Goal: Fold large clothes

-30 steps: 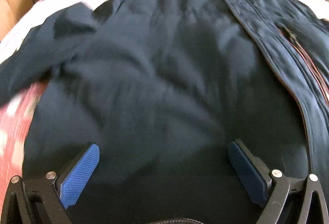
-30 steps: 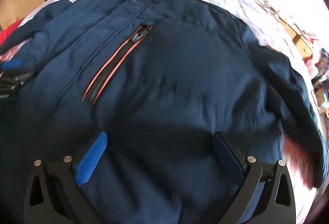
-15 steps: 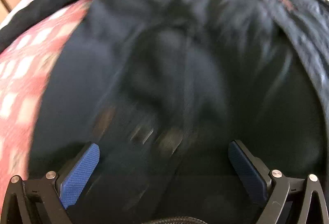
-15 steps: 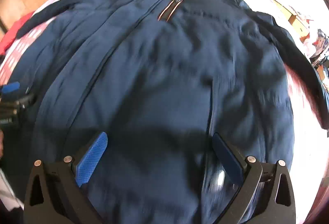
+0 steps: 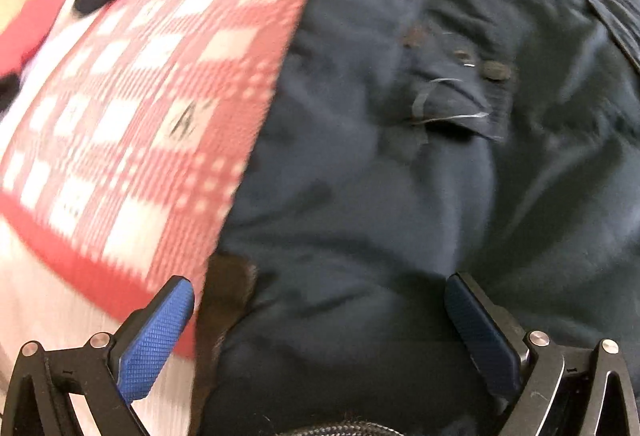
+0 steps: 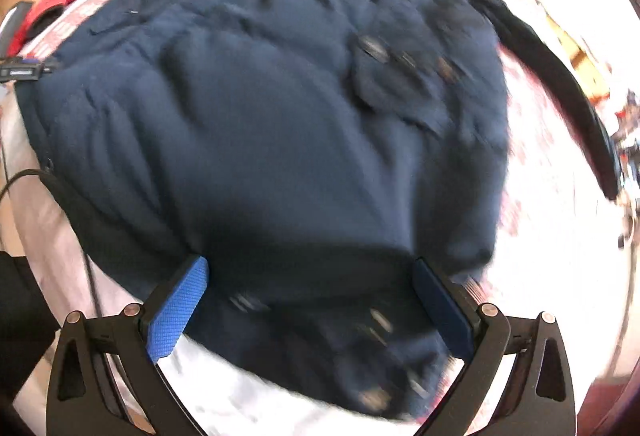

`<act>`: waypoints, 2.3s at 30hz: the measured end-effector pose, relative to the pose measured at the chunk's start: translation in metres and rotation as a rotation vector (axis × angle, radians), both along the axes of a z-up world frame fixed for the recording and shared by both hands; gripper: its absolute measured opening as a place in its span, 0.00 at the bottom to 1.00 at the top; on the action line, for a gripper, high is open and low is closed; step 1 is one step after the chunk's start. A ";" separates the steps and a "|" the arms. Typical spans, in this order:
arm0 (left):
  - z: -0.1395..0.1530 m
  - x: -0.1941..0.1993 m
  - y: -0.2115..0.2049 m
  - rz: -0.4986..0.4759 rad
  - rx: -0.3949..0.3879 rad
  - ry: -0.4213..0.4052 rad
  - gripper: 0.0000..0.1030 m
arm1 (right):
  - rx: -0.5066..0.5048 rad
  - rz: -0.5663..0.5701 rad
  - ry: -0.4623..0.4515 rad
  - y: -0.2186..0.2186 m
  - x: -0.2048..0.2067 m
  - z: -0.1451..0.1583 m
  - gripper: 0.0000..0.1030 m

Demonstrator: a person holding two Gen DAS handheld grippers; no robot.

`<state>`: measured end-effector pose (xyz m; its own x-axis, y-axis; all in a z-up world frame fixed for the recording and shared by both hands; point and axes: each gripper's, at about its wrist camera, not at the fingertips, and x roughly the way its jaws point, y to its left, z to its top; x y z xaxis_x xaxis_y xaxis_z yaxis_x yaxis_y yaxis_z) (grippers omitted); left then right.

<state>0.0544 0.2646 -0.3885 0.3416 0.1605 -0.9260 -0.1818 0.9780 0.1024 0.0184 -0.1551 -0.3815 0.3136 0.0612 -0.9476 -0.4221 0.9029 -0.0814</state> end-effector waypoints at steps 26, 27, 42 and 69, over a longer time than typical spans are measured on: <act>0.001 0.286 -0.206 -0.252 -0.084 -0.255 1.00 | 0.150 -0.192 -0.181 -0.026 0.166 0.047 1.00; 0.002 0.296 -0.212 -0.254 -0.079 -0.251 1.00 | 0.148 -0.203 -0.175 -0.030 0.166 0.046 1.00; 0.044 0.427 -0.380 -0.365 -0.097 -0.299 1.00 | 0.151 -0.513 -0.292 -0.161 0.239 0.057 1.00; -0.008 0.484 -0.449 -0.318 -0.031 -0.192 1.00 | 0.667 -1.309 -0.376 -0.459 0.312 0.016 0.17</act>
<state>0.5384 -0.1841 -0.3967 0.5378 -0.0084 -0.8430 0.1183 0.9908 0.0657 0.3300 -0.6138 -0.3655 0.6957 -0.0708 -0.7148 0.6341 0.5281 0.5649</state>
